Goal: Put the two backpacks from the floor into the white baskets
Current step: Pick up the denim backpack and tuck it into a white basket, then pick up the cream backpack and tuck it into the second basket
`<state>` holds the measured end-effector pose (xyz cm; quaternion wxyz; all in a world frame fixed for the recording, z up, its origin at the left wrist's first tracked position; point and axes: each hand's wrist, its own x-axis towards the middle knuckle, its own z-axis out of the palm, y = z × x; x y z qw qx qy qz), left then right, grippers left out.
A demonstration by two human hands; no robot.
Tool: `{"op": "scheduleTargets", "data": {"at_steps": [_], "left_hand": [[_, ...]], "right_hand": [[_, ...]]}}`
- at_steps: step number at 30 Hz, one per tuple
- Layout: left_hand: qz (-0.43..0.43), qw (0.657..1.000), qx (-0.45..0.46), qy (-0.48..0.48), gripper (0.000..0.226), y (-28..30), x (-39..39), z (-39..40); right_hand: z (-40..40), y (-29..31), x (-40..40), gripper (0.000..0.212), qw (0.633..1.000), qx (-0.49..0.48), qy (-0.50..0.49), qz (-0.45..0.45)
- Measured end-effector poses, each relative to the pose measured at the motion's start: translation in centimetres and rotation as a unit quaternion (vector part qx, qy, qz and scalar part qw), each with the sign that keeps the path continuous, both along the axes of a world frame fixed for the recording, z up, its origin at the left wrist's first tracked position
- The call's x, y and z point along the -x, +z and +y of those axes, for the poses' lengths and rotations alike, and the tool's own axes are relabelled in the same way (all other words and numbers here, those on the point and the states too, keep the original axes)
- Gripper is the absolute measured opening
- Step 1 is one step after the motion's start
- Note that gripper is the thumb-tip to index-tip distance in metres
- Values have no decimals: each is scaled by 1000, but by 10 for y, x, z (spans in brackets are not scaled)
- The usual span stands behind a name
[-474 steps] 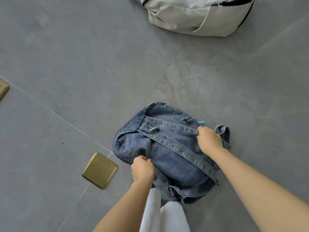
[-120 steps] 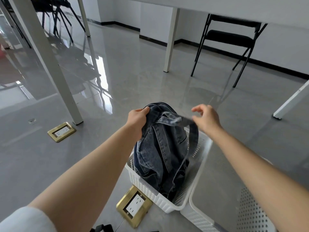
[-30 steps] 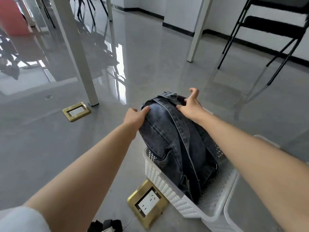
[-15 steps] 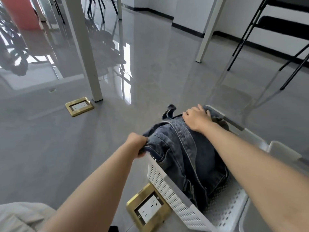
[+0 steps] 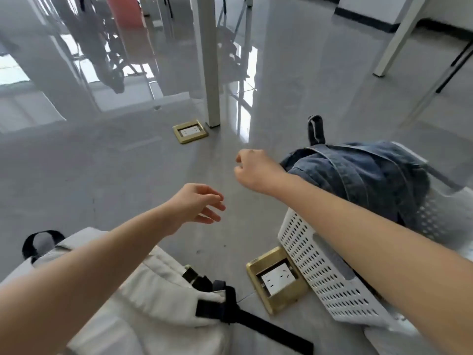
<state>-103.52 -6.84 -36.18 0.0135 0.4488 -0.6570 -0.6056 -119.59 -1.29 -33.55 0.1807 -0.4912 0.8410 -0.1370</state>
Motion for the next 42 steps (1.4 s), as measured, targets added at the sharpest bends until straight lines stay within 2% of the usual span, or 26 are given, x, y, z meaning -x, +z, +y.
{"op": "scheduleTargets", "data": {"at_steps": [6,8,11,13,14,16,18,19,21,24,27,29,31,34,35,36,37,40,41,42], "left_hand": [[-32,995,59,68,14,-28,-131,0],[-62,985,120,111,13,-40,-175,7],[-183,949,220,135,9,-59,-244,23],[-256,922,228,183,10,-67,-283,35],[-269,918,202,212,14,-70,-296,40],[-198,924,44,325,23,-73,-307,54],[-86,890,-167,416,28,-73,-300,70],[-38,871,-238,428,29,-73,-294,78],[33,848,-307,431,36,-74,-279,86],[87,837,-308,443,33,-70,-264,82],[67,848,-252,460,22,-59,-274,72],[-14,877,-173,447,25,-58,-302,70],[-118,907,-94,393,42,-57,-334,72],[-290,902,-3,320,59,-56,-364,87],[-320,898,4,301,63,-59,-366,91],[-318,898,-20,304,64,-59,-364,94],[-279,900,-63,329,61,-59,-358,95],[-183,879,-216,382,54,-49,-329,94],[-157,873,-247,391,56,-50,-321,93],[-140,869,-266,393,68,-55,-316,93]], "right_hand": [[-27,-60,-105,38,979,-134,110,-102],[-21,-78,-127,38,968,-167,123,-139],[-5,-98,-162,49,958,-181,141,-172],[4,-110,-184,59,957,-193,171,-137],[9,-114,-193,68,956,-199,181,-115],[16,-118,-213,88,958,-202,183,-86],[18,-120,-225,95,962,-195,178,-69],[18,-121,-230,94,962,-195,179,-65],[16,-122,-235,93,961,-199,181,-57],[11,-119,-237,89,966,-187,167,-64],[7,-119,-230,76,971,-172,146,-81],[6,-118,-224,74,969,-178,137,-101],[5,-116,-219,87,967,-195,123,-105],[3,-116,-217,107,955,-264,102,-90],[3,-115,-218,110,949,-284,95,-98],[2,-116,-221,112,945,-294,89,-109],[2,-116,-224,112,944,-295,87,-117],[6,-113,-230,105,955,-258,70,-128],[8,-111,-230,103,958,-243,61,-138],[10,-107,-228,103,961,-227,59,-149]]}}
